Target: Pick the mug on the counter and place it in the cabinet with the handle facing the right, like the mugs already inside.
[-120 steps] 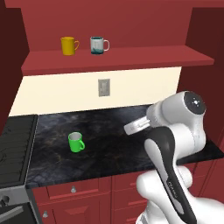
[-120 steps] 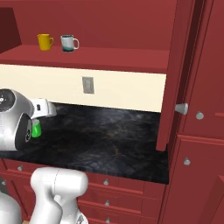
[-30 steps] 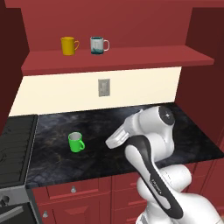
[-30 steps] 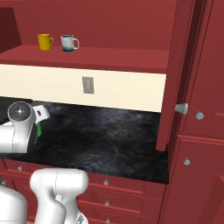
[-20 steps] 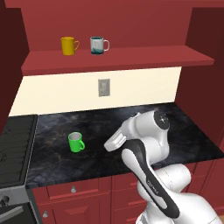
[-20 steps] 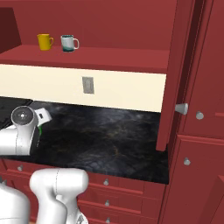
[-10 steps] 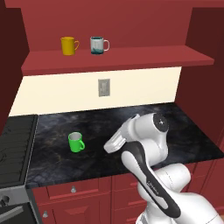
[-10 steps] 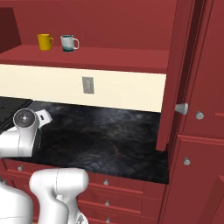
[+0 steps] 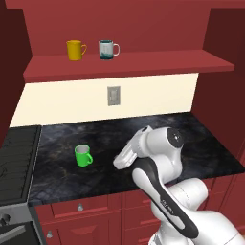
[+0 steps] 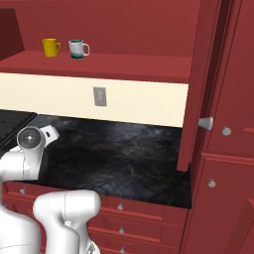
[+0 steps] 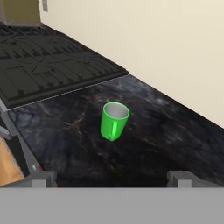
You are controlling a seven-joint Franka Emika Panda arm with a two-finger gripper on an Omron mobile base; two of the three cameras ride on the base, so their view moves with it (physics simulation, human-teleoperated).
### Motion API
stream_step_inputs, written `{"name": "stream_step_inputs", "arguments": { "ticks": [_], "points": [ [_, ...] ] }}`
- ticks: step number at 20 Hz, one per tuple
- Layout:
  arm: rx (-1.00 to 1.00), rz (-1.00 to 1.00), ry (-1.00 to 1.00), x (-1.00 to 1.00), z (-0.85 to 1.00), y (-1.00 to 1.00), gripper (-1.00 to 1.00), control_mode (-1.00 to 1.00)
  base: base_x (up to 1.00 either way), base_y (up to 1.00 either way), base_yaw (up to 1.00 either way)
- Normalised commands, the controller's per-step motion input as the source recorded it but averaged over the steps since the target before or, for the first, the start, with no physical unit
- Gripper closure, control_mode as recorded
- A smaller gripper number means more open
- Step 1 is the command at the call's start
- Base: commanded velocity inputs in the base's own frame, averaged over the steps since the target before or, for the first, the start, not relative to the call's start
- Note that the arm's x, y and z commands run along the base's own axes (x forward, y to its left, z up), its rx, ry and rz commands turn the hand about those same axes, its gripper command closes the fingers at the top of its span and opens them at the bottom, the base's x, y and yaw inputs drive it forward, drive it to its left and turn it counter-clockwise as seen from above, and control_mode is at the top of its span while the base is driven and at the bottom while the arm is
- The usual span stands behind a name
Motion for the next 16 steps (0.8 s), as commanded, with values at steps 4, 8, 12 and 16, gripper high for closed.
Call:
{"name": "stream_step_inputs", "arguments": {
  "ticks": [4,8,12,16],
  "points": [
    [0.04,0.02,-0.08,0.05,-0.28,0.0,-1.0,-1.0,0.0,0.0,0.0],
    [0.05,0.02,-0.02,0.09,-0.08,0.0,-1.0,-1.0,0.0,0.0,0.0],
    [0.04,0.04,-0.01,0.03,-0.13,0.0,-1.0,-1.0,0.0,0.0,0.0],
    [0.02,0.05,-0.02,0.03,-0.2,0.0,-1.0,-1.0,0.0,0.0,0.0]
  ]
}}
